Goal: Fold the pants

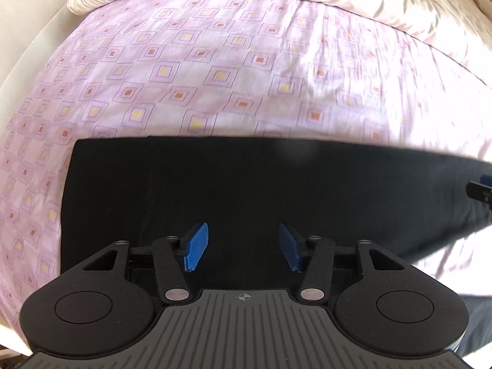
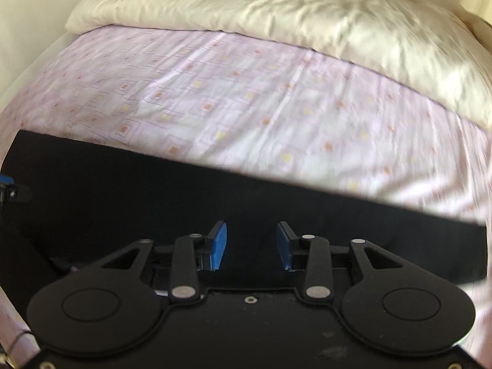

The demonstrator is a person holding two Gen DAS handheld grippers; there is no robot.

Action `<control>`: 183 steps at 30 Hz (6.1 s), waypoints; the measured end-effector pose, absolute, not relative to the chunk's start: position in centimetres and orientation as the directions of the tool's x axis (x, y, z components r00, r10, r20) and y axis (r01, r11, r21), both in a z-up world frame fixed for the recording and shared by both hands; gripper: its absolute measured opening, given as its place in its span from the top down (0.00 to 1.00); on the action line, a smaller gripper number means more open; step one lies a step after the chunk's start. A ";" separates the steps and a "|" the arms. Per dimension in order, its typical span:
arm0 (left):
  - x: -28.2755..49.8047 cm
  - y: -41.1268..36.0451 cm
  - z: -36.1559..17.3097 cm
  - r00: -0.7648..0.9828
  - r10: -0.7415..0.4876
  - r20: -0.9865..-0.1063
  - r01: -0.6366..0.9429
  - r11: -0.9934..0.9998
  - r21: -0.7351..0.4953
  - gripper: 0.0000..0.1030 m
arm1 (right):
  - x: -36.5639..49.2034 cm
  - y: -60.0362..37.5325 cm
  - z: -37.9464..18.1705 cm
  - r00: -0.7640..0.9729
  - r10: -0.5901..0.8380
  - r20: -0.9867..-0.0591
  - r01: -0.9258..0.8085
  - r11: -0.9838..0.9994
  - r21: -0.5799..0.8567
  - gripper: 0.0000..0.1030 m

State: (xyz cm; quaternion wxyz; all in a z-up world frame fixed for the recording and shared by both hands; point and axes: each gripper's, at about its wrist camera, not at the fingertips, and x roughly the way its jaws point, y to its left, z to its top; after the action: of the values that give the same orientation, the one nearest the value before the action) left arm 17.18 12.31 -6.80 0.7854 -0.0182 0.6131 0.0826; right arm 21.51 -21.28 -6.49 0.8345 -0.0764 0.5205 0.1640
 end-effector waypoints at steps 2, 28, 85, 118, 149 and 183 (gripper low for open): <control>17.9 12.4 -7.0 0.232 0.109 -0.967 -0.161 0.984 0.072 0.58 | 23.6 -20.8 -7.4 0.390 0.227 -0.893 -0.448 0.893 0.031 0.62; 23.5 11.6 -8.6 0.187 -0.146 -0.971 -0.295 0.935 -0.197 0.61 | 19.3 -17.6 -8.4 0.227 0.348 -0.910 -0.784 0.619 0.041 0.93; 7.3 9.0 -10.2 0.119 -0.051 -0.992 -0.196 0.978 -0.074 0.92 | 7.9 -25.2 -3.9 0.471 0.087 -0.878 -0.013 0.996 0.091 0.66; 5.4 8.2 -7.7 0.211 -0.018 -0.977 -0.076 0.996 -0.035 0.92 | 1.2 -40.0 -4.6 0.297 -0.316 -0.901 0.504 0.853 -0.133 0.97; 1.2 6.9 -9.8 0.188 0.020 -0.982 -0.160 0.987 -0.011 0.88 | -6.0 -42.2 -11.7 0.203 -0.215 -0.955 0.431 0.896 -0.110 0.96; -2.8 7.9 -4.6 0.334 0.002 -0.942 -0.195 0.979 -0.067 0.32 | -6.8 -44.1 -9.9 0.270 -0.127 -0.954 0.372 0.928 -0.018 0.88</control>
State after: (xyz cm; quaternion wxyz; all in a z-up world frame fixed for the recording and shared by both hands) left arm -2.77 7.92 -4.59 0.8125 -0.0841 0.5737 0.0604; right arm -6.80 -44.12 -9.94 0.7899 0.1052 0.5832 -0.1580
